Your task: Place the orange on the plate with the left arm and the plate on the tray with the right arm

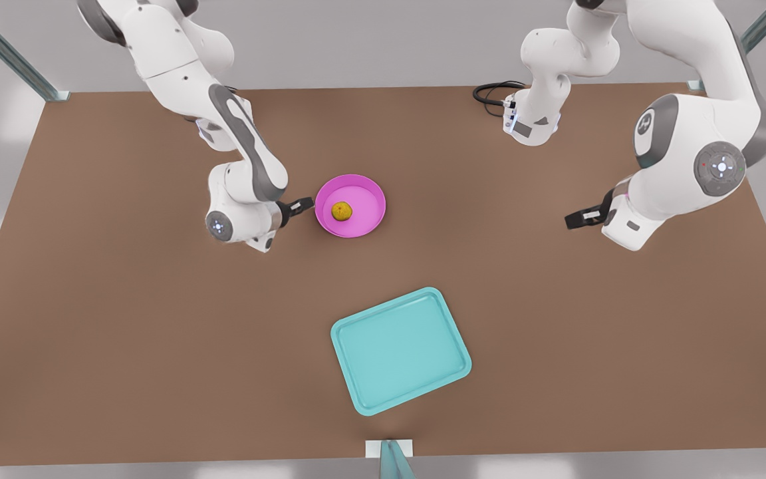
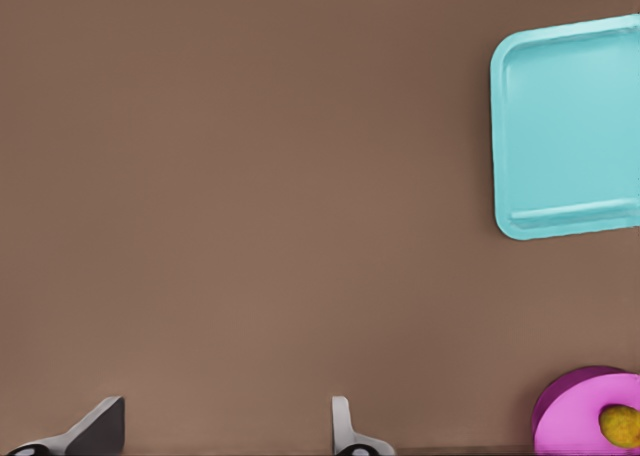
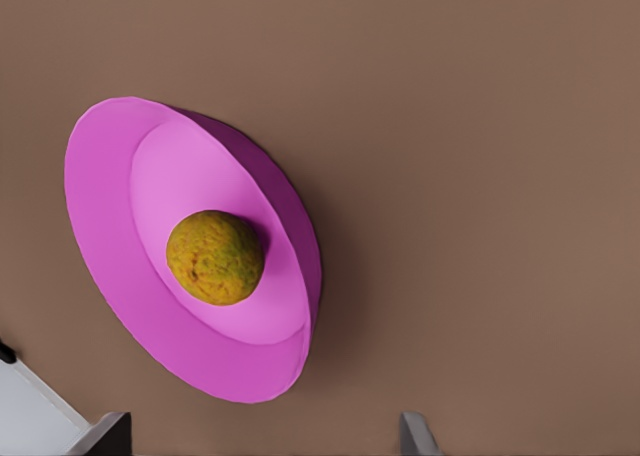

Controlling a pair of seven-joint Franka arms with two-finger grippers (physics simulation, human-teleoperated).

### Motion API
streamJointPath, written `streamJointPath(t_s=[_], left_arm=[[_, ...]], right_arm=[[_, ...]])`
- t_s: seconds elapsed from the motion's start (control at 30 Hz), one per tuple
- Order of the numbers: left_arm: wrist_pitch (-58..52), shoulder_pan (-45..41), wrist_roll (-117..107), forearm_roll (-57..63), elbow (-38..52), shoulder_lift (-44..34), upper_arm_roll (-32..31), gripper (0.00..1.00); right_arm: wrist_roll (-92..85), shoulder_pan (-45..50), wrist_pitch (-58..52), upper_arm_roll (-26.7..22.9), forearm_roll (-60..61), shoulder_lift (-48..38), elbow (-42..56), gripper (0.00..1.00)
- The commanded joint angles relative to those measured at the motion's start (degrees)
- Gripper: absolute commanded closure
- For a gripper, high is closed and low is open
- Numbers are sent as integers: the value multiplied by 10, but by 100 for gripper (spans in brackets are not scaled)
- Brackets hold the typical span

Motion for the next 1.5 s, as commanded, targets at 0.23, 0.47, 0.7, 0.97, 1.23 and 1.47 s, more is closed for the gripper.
streamJointPath(t_s=[0.23,0.47,0.7,0.97,1.23,1.47], left_arm=[[15,0,87,5,1,9,20,0],[16,-1,87,5,2,16,20,0],[14,-1,82,5,2,15,20,0],[14,-1,82,0,2,16,20,0],[15,0,82,0,2,16,20,0],[11,-1,81,0,2,14,21,0]], right_arm=[[-173,10,280,24,72,3,-62,0],[-184,11,280,34,73,36,-56,0],[-205,22,279,45,73,52,-55,0],[-229,34,272,46,73,58,-55,0],[-255,34,269,70,74,63,-57,8],[-254,41,269,71,74,85,-47,28]])
